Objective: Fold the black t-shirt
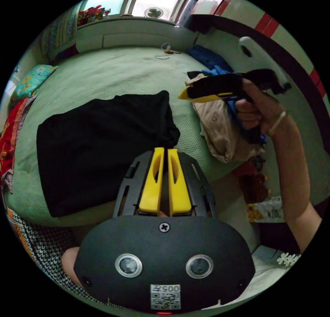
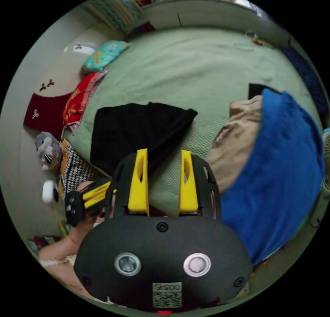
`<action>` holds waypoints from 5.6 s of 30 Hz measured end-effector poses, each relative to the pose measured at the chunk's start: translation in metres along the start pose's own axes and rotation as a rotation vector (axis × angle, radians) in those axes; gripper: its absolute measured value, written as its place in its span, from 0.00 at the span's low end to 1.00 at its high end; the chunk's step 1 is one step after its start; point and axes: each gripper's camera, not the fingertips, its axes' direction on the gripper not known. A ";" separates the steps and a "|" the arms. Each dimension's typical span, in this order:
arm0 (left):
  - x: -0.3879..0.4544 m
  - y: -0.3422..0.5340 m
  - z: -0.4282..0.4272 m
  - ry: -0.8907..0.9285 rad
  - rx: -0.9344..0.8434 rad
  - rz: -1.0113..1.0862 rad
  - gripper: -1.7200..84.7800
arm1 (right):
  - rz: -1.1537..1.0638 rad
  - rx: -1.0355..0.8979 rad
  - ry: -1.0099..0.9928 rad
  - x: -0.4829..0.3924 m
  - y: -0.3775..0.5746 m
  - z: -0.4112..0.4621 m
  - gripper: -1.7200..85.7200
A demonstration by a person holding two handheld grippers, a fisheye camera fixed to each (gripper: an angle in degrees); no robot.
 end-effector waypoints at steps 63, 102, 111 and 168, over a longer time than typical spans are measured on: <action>-0.443 0.199 -0.188 -0.093 0.169 -0.411 0.02 | -0.512 0.172 0.109 -0.575 -0.283 0.149 0.01; -0.637 -0.057 -0.115 -0.308 0.096 -0.259 0.02 | -0.259 0.122 0.329 -0.604 -0.275 0.163 0.01; -0.695 -0.083 -0.120 -0.061 0.169 -0.358 0.02 | -0.218 0.236 0.318 -0.572 -0.279 0.197 0.01; -0.536 -0.101 -0.150 -0.363 0.188 -0.420 0.01 | -0.287 0.220 0.203 -0.623 -0.214 0.174 0.01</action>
